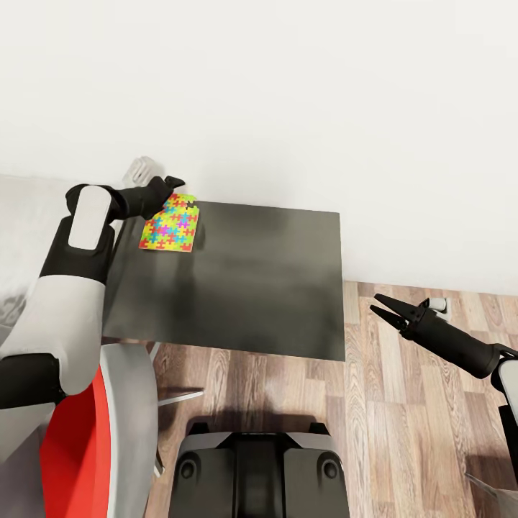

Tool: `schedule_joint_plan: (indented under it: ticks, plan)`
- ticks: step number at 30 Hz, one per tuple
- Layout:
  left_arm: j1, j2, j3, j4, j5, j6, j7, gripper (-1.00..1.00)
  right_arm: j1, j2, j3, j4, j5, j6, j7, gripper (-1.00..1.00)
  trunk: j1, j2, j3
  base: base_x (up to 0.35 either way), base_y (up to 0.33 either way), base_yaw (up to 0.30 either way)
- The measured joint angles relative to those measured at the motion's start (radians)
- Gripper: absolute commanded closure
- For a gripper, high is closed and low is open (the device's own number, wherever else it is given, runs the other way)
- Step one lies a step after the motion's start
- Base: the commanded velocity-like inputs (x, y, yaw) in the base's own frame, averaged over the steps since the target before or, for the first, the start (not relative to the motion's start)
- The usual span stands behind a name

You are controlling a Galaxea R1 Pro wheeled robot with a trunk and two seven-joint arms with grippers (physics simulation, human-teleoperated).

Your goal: Put all the toys in the child's room - the three board games (two on the bed and one on the table), the two jigsaw puzzles on the table, and the tennis ball on the table - inside the toy box on the table in the child's room.

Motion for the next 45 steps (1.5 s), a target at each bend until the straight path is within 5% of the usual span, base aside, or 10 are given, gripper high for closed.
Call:
schedule_joint_plan:
  ticks: [11,32,37,45]
  plan:
    - [0.002,0.006,0.004,-0.019,-0.002,0.056,-0.002,-1.0,0.0,0.001,0.001,0.0,0.0,0.0,0.0,-1.0,0.0,0.0,0.0,0.0,0.0,0.0]
    - [0.023,0.065,-0.007,-0.023,-0.016,0.071,0.008,-1.0,0.0,0.001,0.003,0.0,0.0,0.0,0.0,-1.0,0.0,0.0,0.0,0.0,0.0,0.0]
    - [0.028,0.07,-0.011,-0.023,-0.033,0.071,0.014,-1.0,0.0,0.001,0.003,0.0,0.0,0.0,0.0,-1.0,0.0,0.0,0.0,0.0,0.0,0.0]
    - [0.036,0.072,-0.014,-0.023,-0.121,0.068,0.021,-1.0,0.0,0.0,0.003,0.0,0.0,0.0,0.0,-1.0,0.0,0.0,0.0,0.0,0.0,0.0]
